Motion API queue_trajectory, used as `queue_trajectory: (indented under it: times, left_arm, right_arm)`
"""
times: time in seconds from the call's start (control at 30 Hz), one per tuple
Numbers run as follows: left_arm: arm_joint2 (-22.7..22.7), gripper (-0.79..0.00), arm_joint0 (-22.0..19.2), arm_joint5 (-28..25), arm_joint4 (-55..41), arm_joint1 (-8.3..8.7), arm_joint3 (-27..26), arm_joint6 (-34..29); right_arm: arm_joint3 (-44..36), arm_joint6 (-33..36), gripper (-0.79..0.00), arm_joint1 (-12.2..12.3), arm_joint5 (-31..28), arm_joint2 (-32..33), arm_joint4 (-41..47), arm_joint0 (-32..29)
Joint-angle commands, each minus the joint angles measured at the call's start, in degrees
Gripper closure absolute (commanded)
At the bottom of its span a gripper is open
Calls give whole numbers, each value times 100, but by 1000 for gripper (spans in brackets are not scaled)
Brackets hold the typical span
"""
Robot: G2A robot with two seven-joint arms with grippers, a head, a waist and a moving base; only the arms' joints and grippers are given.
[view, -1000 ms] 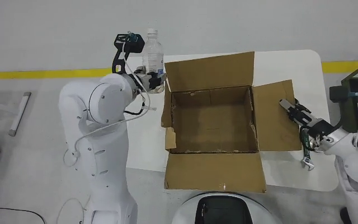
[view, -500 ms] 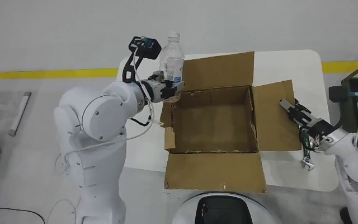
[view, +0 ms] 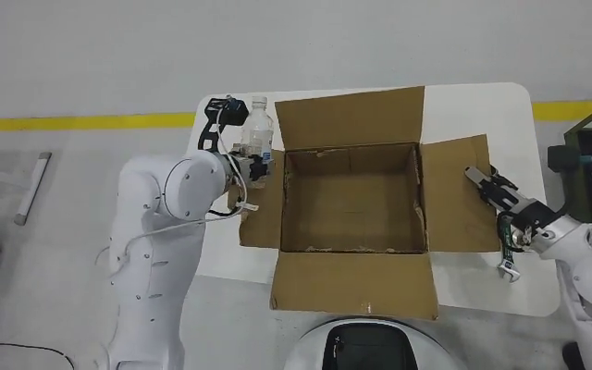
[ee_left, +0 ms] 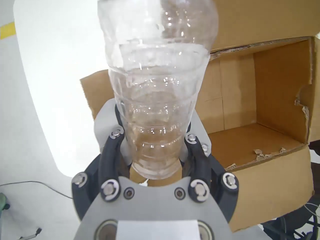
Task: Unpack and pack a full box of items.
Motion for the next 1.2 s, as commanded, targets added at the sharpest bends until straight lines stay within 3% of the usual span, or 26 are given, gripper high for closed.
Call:
queue_trajectory:
  times: [0.0,0.47,0.5,0.53,0.57,0.6,0.93,1.17]
  left_arm:
    - [-28,0,-9,34,-7,70,34,0]
    - [297,0,11,301,-478,378,-30,0]
    - [314,0,-30,347,-598,393,-46,0]
    - [347,0,-89,368,-705,406,-107,0]
    - [358,0,-159,362,-969,407,-250,0]
    - [372,0,-209,313,-1164,412,-324,0]
    - [1184,0,-611,423,-1965,453,-651,0]
    - [2037,0,-653,732,-2469,487,-432,0]
  right_arm:
    - [7,0,0,7,4,-12,-2,-4]
    - [-9,-4,0,58,56,-65,-26,25]
    - [-24,-16,-37,61,51,-57,-29,21]
    - [-54,-24,-123,65,38,-42,-17,12]
    - [-84,-49,-406,70,56,-6,-48,-3]
    - [-128,-91,-785,74,128,31,-114,-28]
    - [-579,-275,-785,105,204,386,-204,-332]
    - [-835,-445,-785,121,229,705,-452,-646]
